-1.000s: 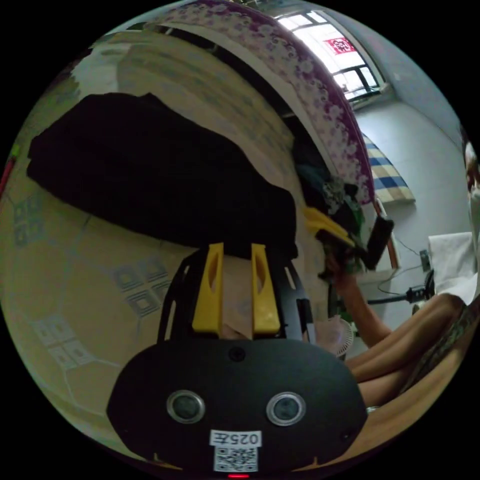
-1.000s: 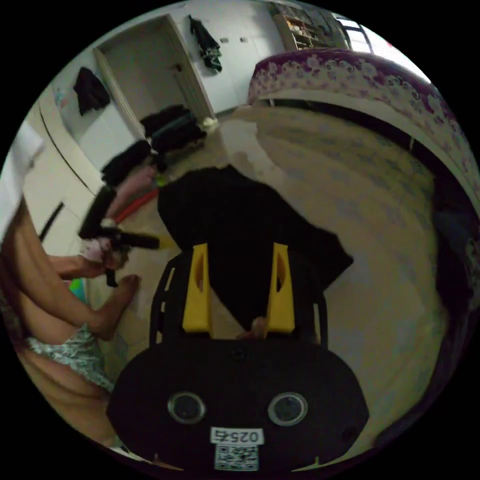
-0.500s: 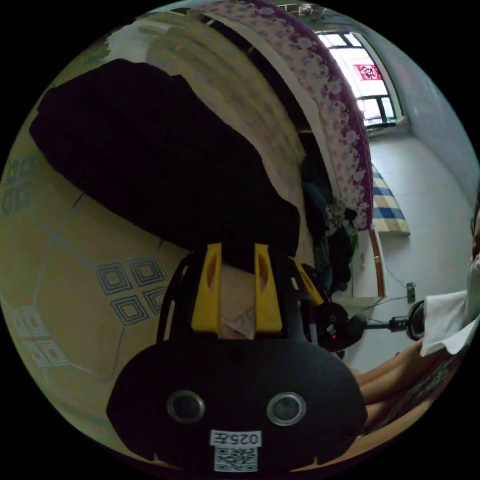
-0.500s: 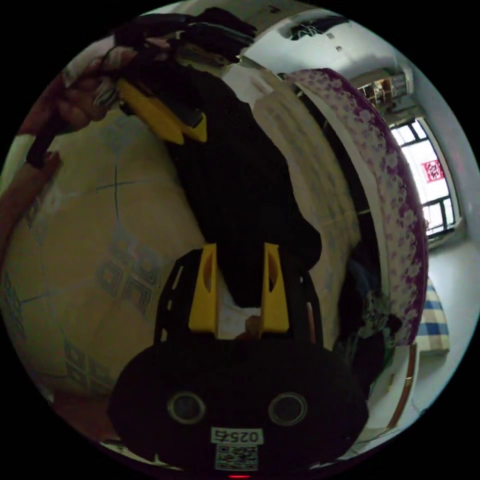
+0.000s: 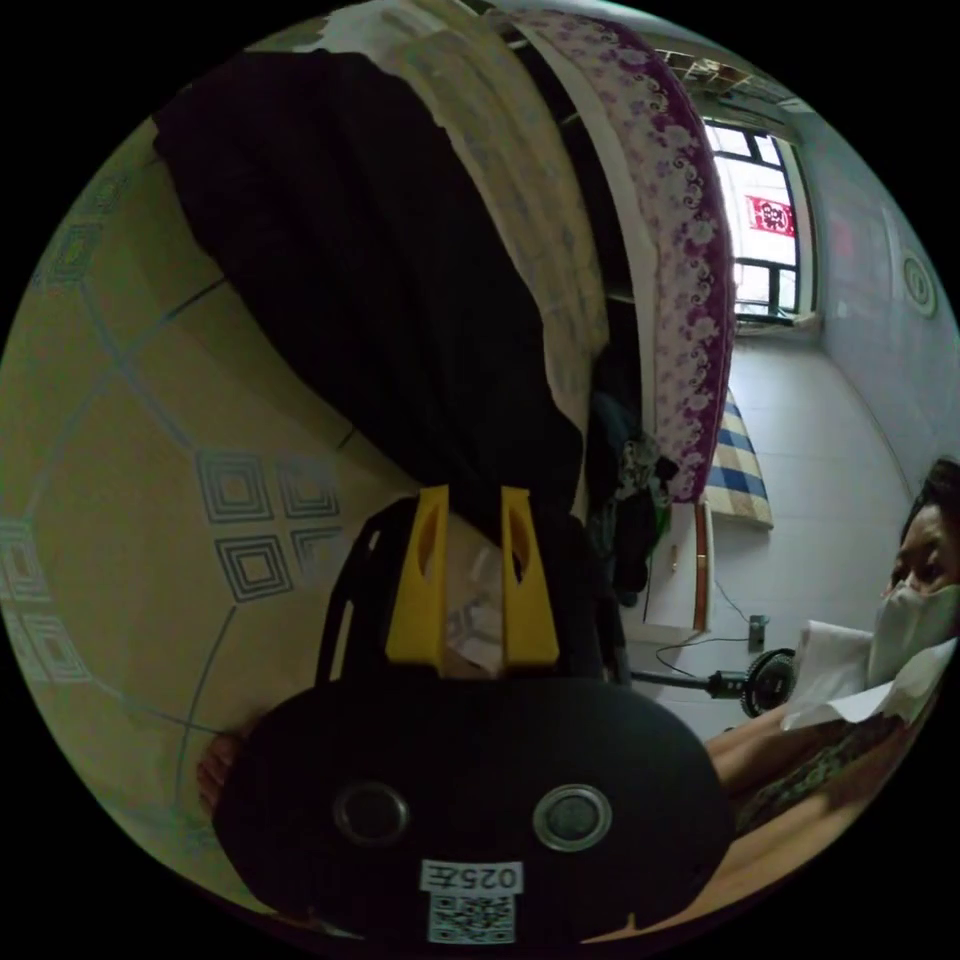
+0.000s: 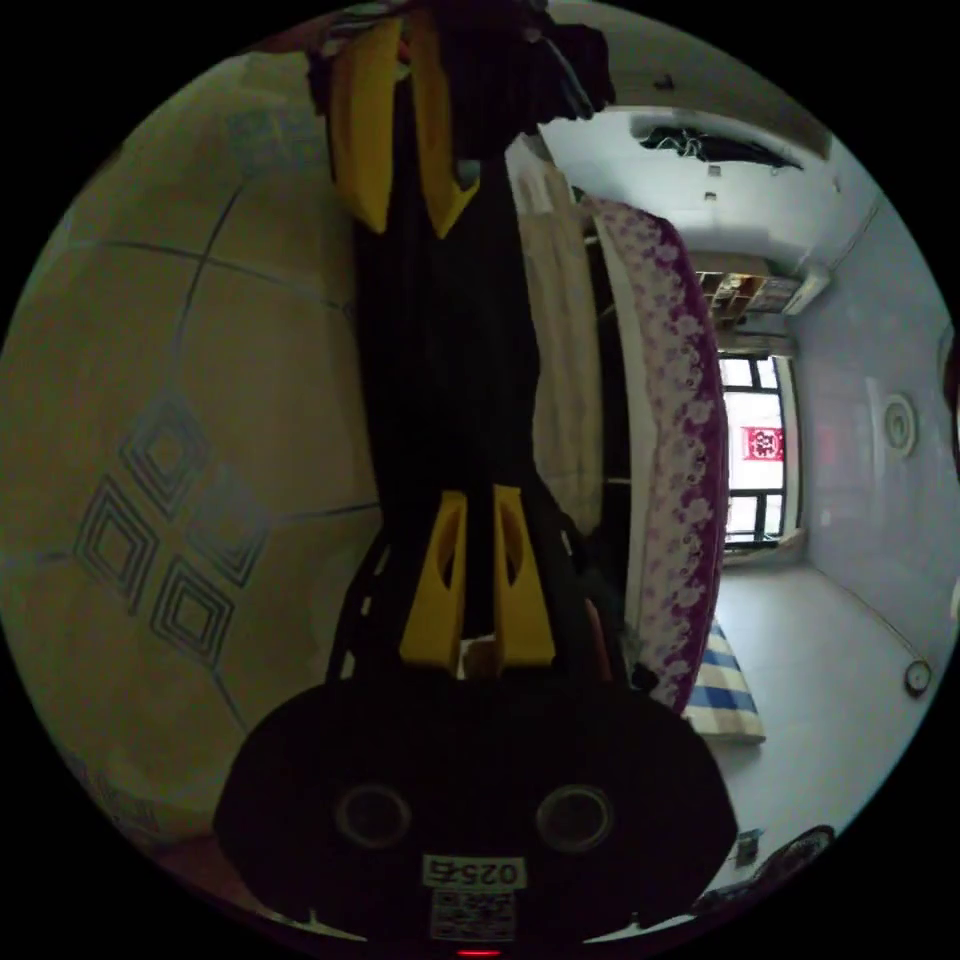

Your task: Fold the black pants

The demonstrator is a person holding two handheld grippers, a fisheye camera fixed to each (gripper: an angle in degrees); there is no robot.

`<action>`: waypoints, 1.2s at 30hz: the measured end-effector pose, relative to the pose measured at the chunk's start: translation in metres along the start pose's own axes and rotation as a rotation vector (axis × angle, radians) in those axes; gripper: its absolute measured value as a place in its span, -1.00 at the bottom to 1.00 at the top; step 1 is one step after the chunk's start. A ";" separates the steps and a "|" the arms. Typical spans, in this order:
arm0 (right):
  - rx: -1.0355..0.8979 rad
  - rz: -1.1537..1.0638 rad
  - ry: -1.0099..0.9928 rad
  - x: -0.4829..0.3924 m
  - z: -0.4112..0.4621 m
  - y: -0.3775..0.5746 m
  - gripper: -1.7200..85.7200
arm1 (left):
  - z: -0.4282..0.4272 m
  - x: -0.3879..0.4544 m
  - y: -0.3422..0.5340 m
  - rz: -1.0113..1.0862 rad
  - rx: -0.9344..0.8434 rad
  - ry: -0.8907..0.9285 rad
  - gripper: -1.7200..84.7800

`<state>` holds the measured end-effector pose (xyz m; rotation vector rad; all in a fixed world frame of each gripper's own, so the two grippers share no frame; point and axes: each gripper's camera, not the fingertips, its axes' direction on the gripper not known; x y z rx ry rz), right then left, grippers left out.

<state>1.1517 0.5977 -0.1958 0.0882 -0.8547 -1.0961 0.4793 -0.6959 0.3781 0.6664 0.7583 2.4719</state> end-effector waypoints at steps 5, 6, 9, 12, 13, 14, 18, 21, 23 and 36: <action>0.036 0.333 -0.341 0.057 -0.006 0.022 -0.87 | -0.053 0.021 -0.026 -0.008 -0.003 0.086 -0.87; 0.030 0.370 -0.390 0.064 -0.002 0.022 -0.87 | -0.059 0.024 -0.029 -0.015 -0.006 0.089 -0.87; 0.003 0.547 -0.638 0.097 0.025 0.029 -0.86 | -0.092 0.034 -0.037 -0.011 0.007 0.125 -0.87; 0.001 0.620 -0.822 0.112 0.048 0.037 -0.85 | -0.118 0.038 -0.047 0.003 0.000 0.121 -0.88; 0.001 0.626 -0.866 0.112 0.054 0.040 -0.85 | -0.126 0.035 -0.054 -0.028 0.003 0.132 -0.88; -0.002 0.620 -0.888 0.110 0.058 0.041 -0.85 | -0.133 0.031 -0.060 -0.068 0.011 0.161 -0.88; -0.006 0.605 -0.895 0.102 0.062 0.040 -0.84 | -0.155 0.015 -0.072 -0.234 0.063 0.314 -0.87; 0.003 0.556 -0.880 0.096 0.061 0.033 -0.83 | -0.170 0.002 -0.076 -0.322 0.073 0.356 -0.86; 0.003 0.512 -0.840 0.086 0.059 0.026 -0.81 | -0.176 -0.008 -0.082 -0.386 0.068 0.390 -0.87; 0.143 0.392 -0.750 0.060 0.028 -0.041 -0.67 | -0.183 -0.005 -0.089 -0.375 0.055 0.428 -1.00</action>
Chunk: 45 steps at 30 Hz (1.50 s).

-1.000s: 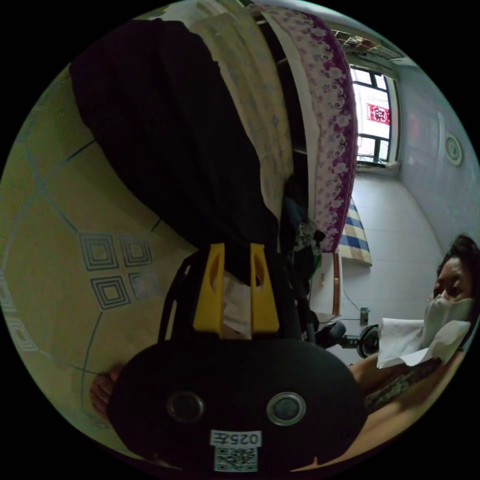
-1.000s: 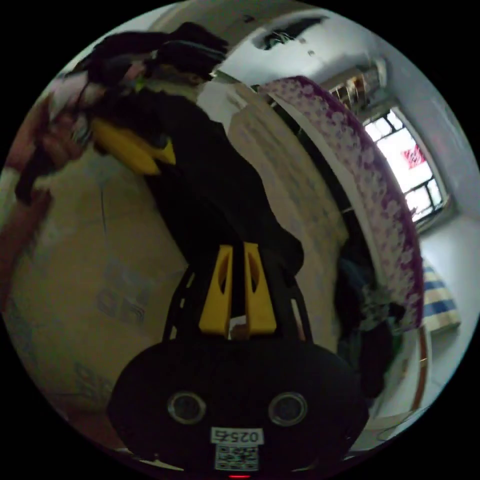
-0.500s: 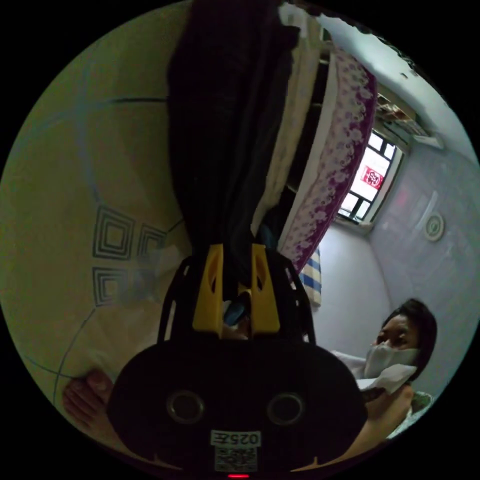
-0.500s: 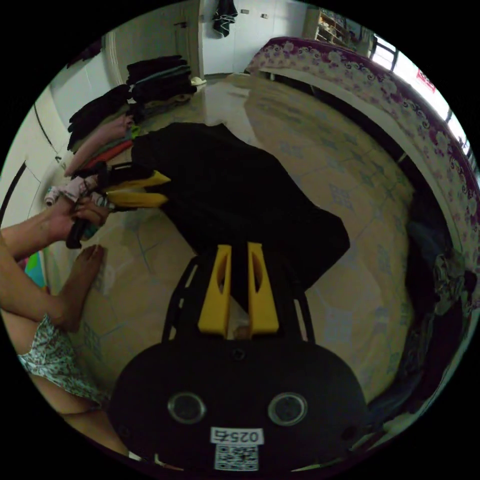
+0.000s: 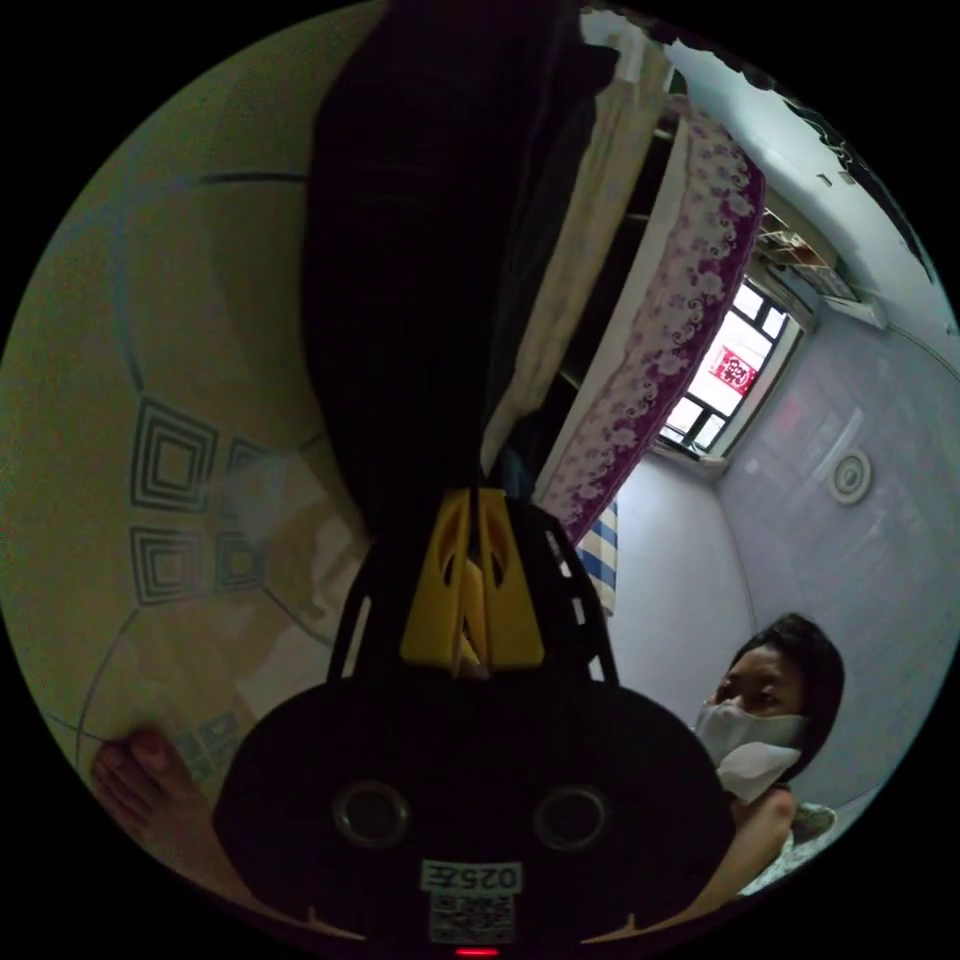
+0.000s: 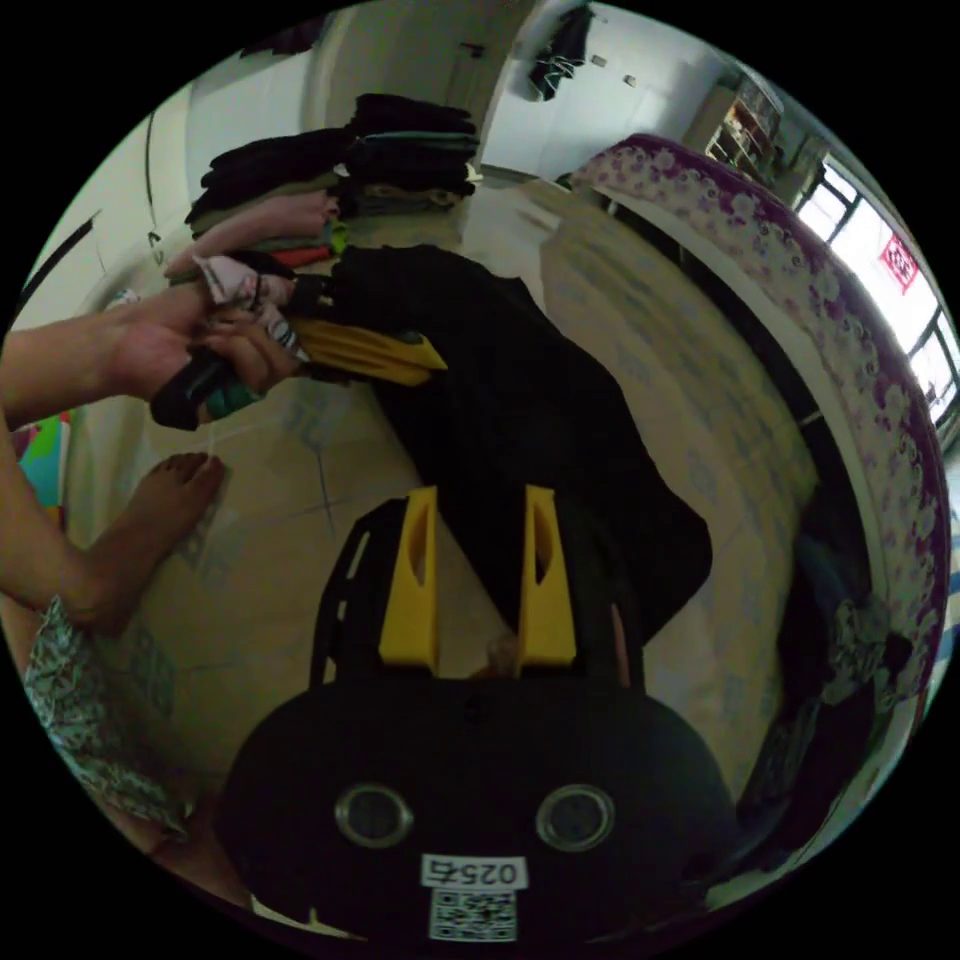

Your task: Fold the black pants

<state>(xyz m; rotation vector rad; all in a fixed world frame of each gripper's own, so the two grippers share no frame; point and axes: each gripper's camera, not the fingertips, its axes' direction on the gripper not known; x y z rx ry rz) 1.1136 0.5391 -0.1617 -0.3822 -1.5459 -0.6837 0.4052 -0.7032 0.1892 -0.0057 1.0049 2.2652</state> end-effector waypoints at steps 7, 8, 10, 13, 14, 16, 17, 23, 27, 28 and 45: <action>-0.091 -0.179 0.375 -0.029 0.062 -0.079 -0.83 | 0.016 -0.015 0.004 0.084 -0.020 -0.043 -1.00; -0.133 -0.205 0.394 -0.028 0.073 -0.087 -0.88 | 0.019 -0.021 0.006 0.110 -0.027 -0.040 -1.00; -0.152 -0.217 0.368 -0.020 0.078 -0.094 -0.93 | 0.024 -0.034 0.011 0.155 -0.045 -0.028 -1.00; -0.106 -0.124 0.275 0.010 0.060 -0.107 -0.96 | 0.035 -0.058 0.024 0.306 -0.077 -0.043 -1.00; -0.102 -0.062 0.219 0.029 0.053 -0.113 -0.96 | 0.042 -0.068 0.032 0.344 -0.104 -0.036 -0.99; -0.099 0.067 0.096 0.065 0.046 -0.124 -0.97 | 0.056 -0.081 0.043 0.379 -0.157 -0.080 -0.99; -0.103 0.144 0.002 0.091 0.044 -0.131 -0.97 | 0.065 -0.085 0.051 0.441 -0.176 -0.105 -0.98; -0.076 0.164 -0.117 0.152 0.026 -0.169 -0.97 | 0.142 -0.090 0.084 0.949 -0.140 -0.374 -0.86; -0.092 0.022 0.028 0.147 0.015 -0.188 -0.97 | 0.216 -0.118 0.095 1.100 -0.254 -0.420 -0.87; -0.092 -0.013 0.068 0.148 0.011 -0.192 -0.97 | 0.241 -0.131 0.098 1.103 -0.292 -0.465 -0.87; -0.352 -0.034 -0.192 0.282 -0.002 -0.181 -0.82 | 0.390 -0.270 0.121 0.725 -0.376 -0.237 -0.98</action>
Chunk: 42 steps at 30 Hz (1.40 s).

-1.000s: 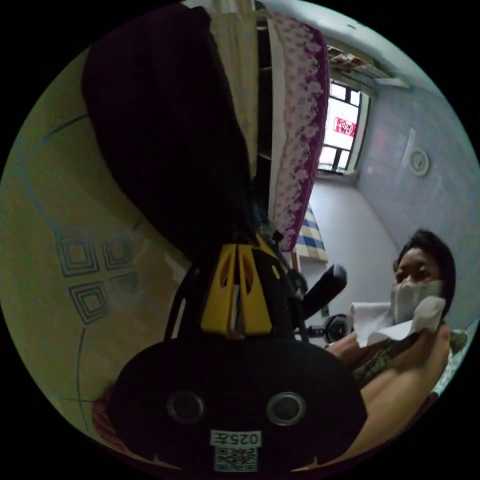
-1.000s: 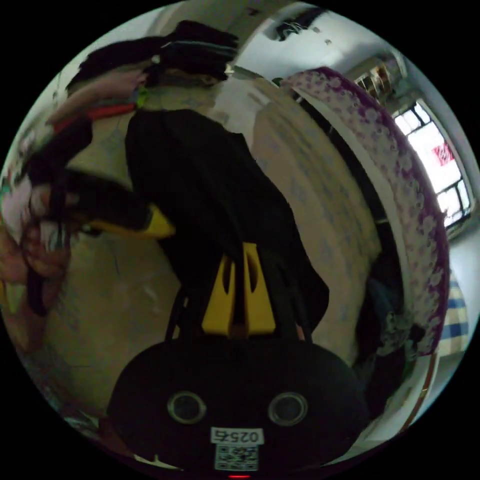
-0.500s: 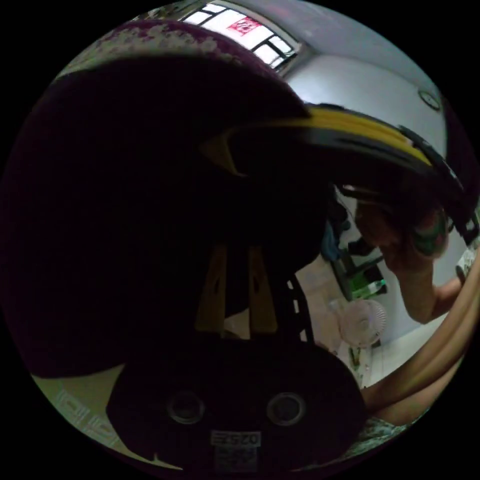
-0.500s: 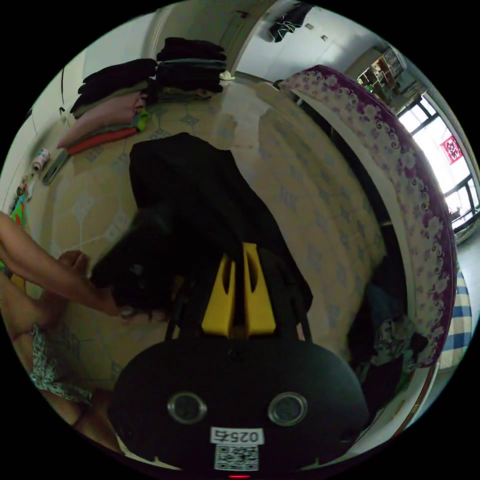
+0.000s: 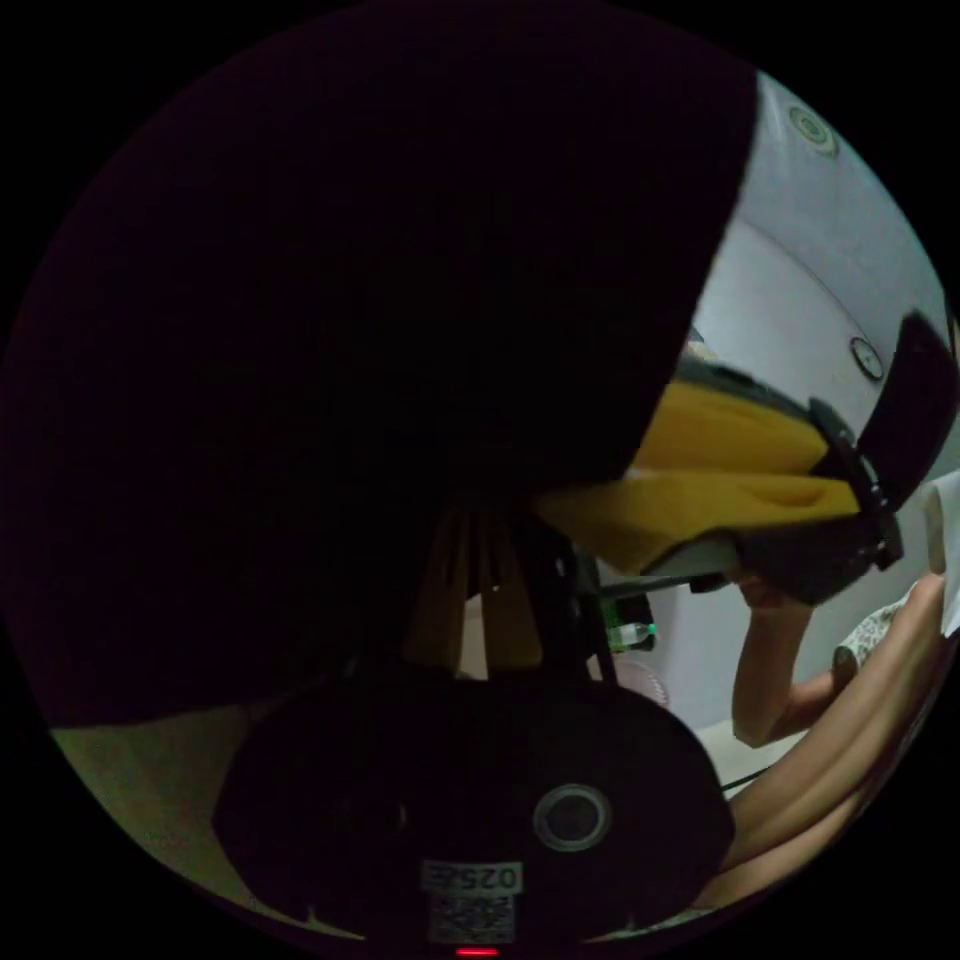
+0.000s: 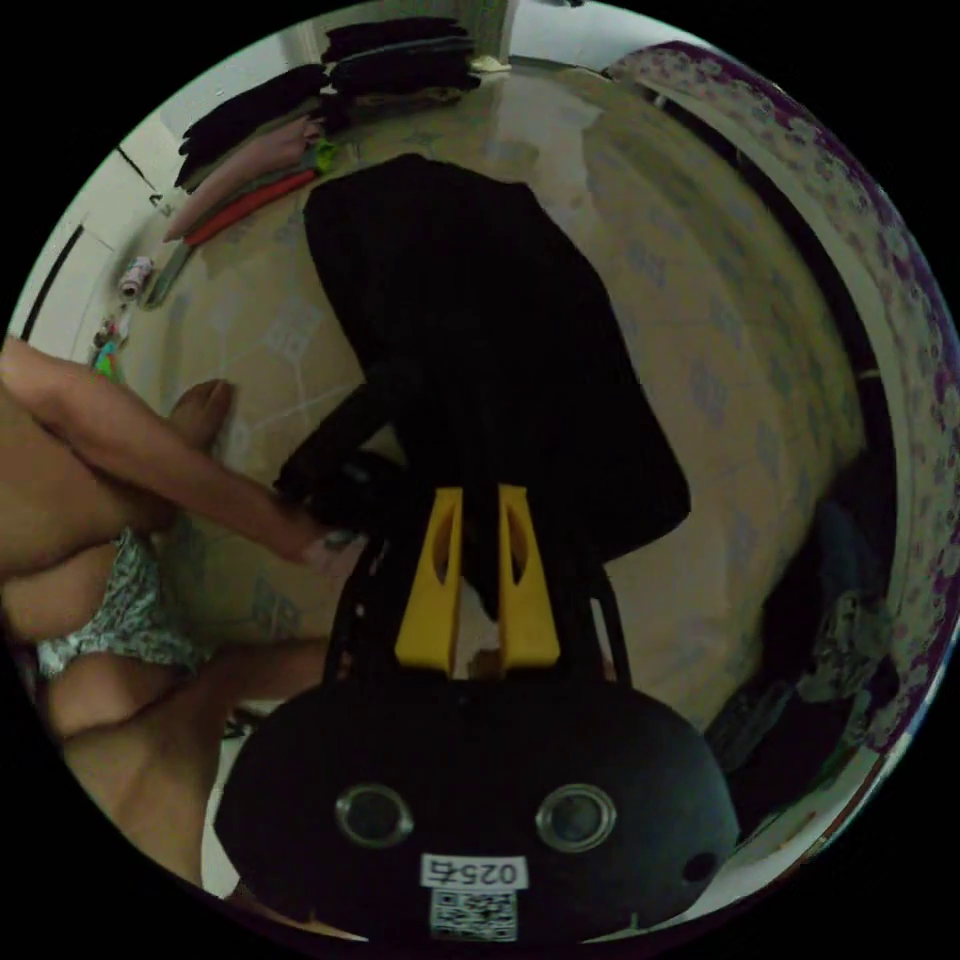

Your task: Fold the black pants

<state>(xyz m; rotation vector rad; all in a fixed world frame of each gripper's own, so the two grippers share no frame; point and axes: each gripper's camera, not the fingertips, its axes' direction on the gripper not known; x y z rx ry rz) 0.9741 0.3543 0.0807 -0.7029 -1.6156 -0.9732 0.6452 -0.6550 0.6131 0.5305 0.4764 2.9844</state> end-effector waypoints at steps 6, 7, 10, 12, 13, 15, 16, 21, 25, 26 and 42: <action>0.258 0.475 -0.142 0.128 -0.038 0.095 -0.85 | 0.019 -0.001 0.006 0.029 0.027 -0.037 -0.98; 0.303 0.568 -0.238 0.164 -0.032 0.106 -0.84 | 0.021 -0.002 0.007 0.025 0.025 -0.035 -0.98; 0.508 0.637 -0.616 0.232 -0.016 0.114 -0.81 | 0.024 -0.008 0.017 -0.058 0.026 0.019 -0.98; 0.540 0.605 -0.747 0.254 -0.009 0.100 -0.85 | 0.026 -0.007 0.025 -0.074 0.011 0.017 -0.98; 0.533 0.576 -0.746 0.258 -0.008 0.087 -0.90 | 0.027 -0.004 0.029 -0.074 0.001 0.009 -0.98; 0.437 0.531 -0.619 0.252 -0.002 0.063 -0.96 | 0.030 0.000 0.033 -0.046 -0.020 -0.006 -0.98; 0.298 0.494 -0.487 0.242 0.011 0.044 -0.97 | 0.031 0.001 0.034 -0.042 -0.027 -0.002 -0.98; 0.164 0.454 -0.293 0.225 0.016 0.028 -0.98 | 0.037 0.014 0.032 0.004 -0.116 -0.010 -0.98; 0.074 0.446 -0.303 0.205 0.009 0.060 -0.98 | 0.053 0.036 0.034 0.191 -0.359 -0.021 -0.98; 0.068 0.467 -0.329 0.201 0.008 0.075 -0.98 | 0.056 0.040 0.038 0.206 -0.426 0.007 -0.98; 0.476 0.375 -0.584 0.043 -0.071 0.117 -0.70 | -0.137 0.076 -0.006 -0.084 0.171 -0.222 -0.68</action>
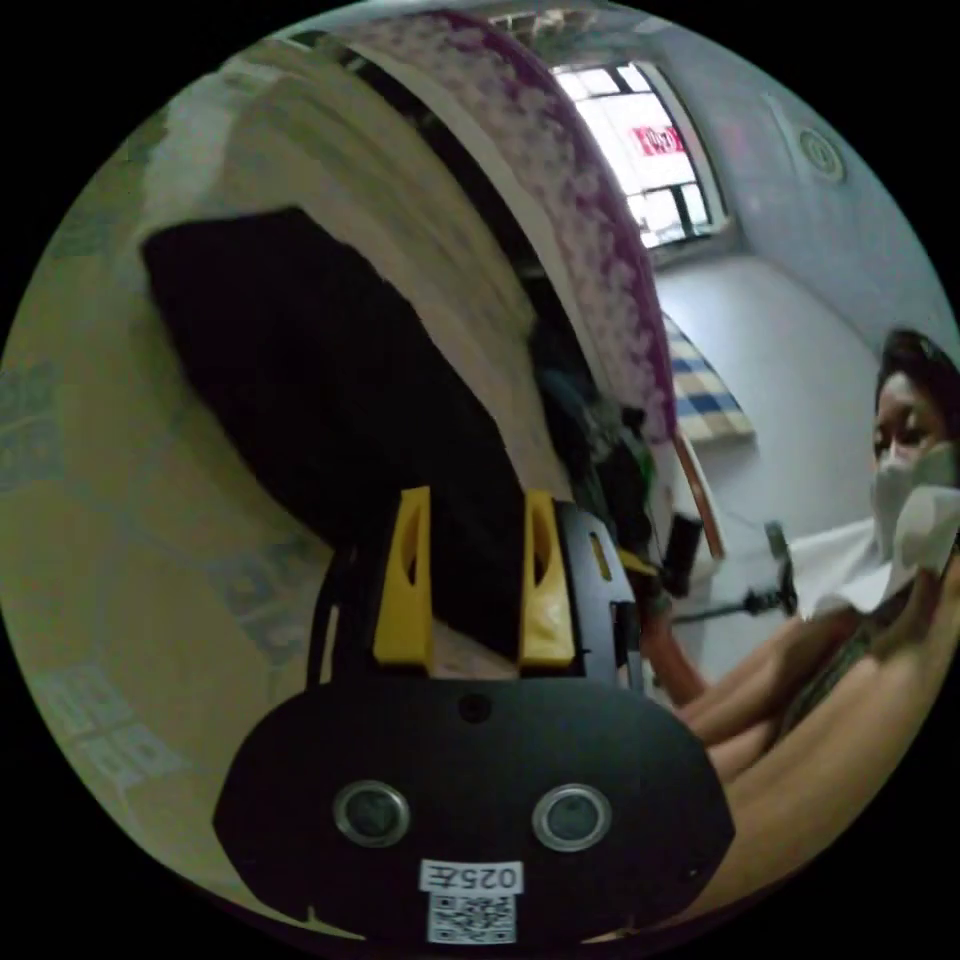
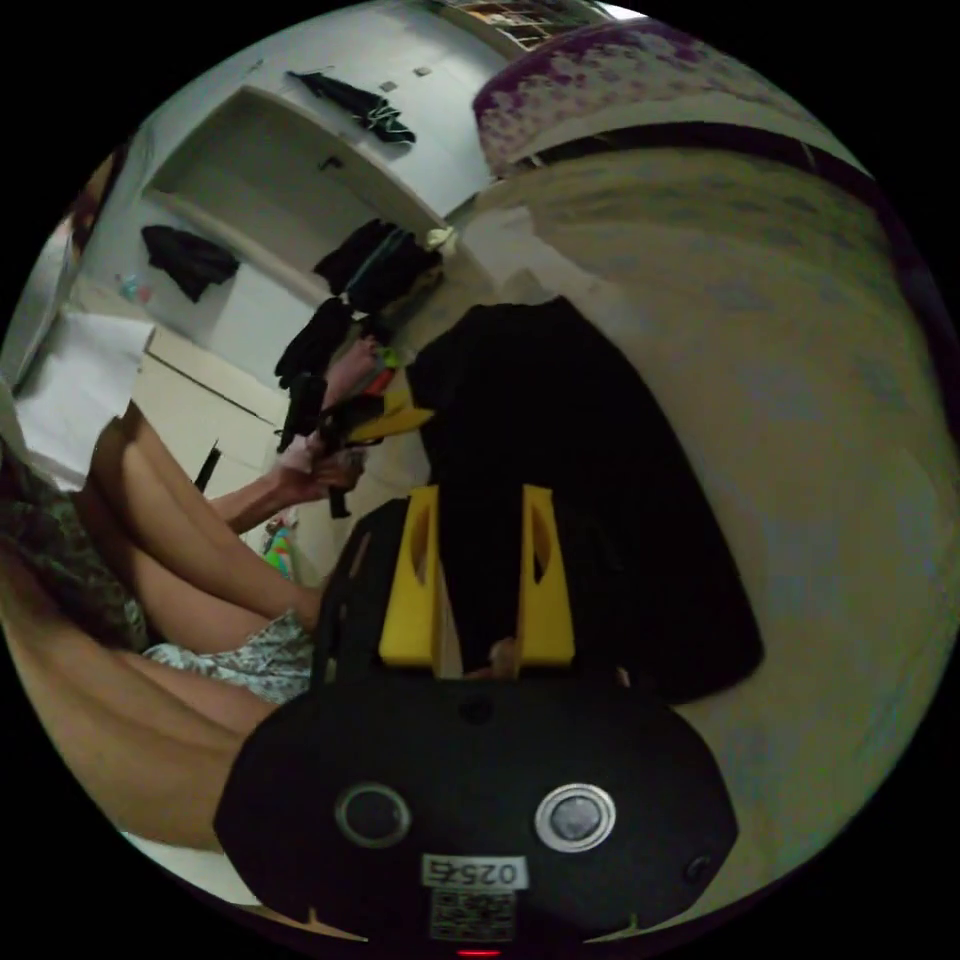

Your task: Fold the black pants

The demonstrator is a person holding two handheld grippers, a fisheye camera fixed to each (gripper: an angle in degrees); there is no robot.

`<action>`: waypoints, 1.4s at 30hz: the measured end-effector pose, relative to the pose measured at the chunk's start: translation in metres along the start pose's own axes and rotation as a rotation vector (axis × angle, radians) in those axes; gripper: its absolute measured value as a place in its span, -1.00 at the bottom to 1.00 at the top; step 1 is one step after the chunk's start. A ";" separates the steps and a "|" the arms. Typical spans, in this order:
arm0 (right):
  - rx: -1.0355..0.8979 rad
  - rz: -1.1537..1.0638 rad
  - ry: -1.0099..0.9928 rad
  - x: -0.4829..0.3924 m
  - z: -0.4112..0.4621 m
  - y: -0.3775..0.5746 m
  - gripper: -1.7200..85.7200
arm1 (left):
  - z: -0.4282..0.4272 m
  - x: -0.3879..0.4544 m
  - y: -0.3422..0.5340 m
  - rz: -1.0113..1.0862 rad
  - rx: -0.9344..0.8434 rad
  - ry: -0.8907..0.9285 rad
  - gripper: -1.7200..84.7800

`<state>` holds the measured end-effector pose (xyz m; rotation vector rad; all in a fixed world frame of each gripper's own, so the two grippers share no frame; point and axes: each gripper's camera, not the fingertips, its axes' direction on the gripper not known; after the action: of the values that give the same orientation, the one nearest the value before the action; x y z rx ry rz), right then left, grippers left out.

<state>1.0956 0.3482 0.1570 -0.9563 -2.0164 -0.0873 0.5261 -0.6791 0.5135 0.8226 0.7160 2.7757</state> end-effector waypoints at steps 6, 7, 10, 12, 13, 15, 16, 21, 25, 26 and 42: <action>-0.073 -0.230 0.167 -0.095 0.088 -0.022 -0.72 | -0.011 0.000 -0.025 -0.242 0.078 -0.105 -0.67; -0.080 -0.295 0.239 -0.113 0.104 -0.024 -0.73 | -0.011 0.001 -0.027 -0.282 0.094 -0.082 -0.66; -0.141 -0.431 0.367 -0.150 0.145 -0.025 -0.73 | -0.022 0.024 -0.023 -0.272 0.234 -0.133 -0.65; -0.183 -0.475 0.410 -0.163 0.168 -0.020 -0.74 | -0.027 0.038 -0.022 -0.241 0.279 -0.218 -0.67; -0.197 -0.483 0.434 -0.168 0.179 -0.014 -0.75 | -0.026 0.041 -0.024 -0.221 0.267 -0.255 -0.69; -0.194 -0.476 0.456 -0.172 0.189 -0.003 -0.77 | -0.019 0.037 -0.028 -0.250 0.224 -0.247 -0.73; -0.185 -0.473 0.479 -0.175 0.193 0.004 -0.78 | -0.015 0.038 -0.030 -0.245 0.201 -0.261 -0.76; -0.119 -0.410 0.442 -0.188 0.179 0.022 -0.83 | -0.007 0.073 -0.021 -0.164 0.218 -0.348 -0.76; 0.037 -0.045 0.127 -0.158 0.125 0.028 -0.85 | 0.012 0.102 -0.018 -0.046 0.188 -0.499 -0.74; 0.071 0.064 0.015 -0.143 0.115 0.034 -0.86 | 0.018 0.104 -0.019 -0.056 0.179 -0.515 -0.76; 0.016 -0.157 0.216 -0.256 0.111 0.062 -0.79 | 0.067 0.129 -0.001 -0.167 0.209 -0.518 -0.89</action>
<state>1.1424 0.2838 -0.1172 -0.7434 -1.8851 -0.2490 0.4546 -0.6157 0.6229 1.3775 0.9220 2.2177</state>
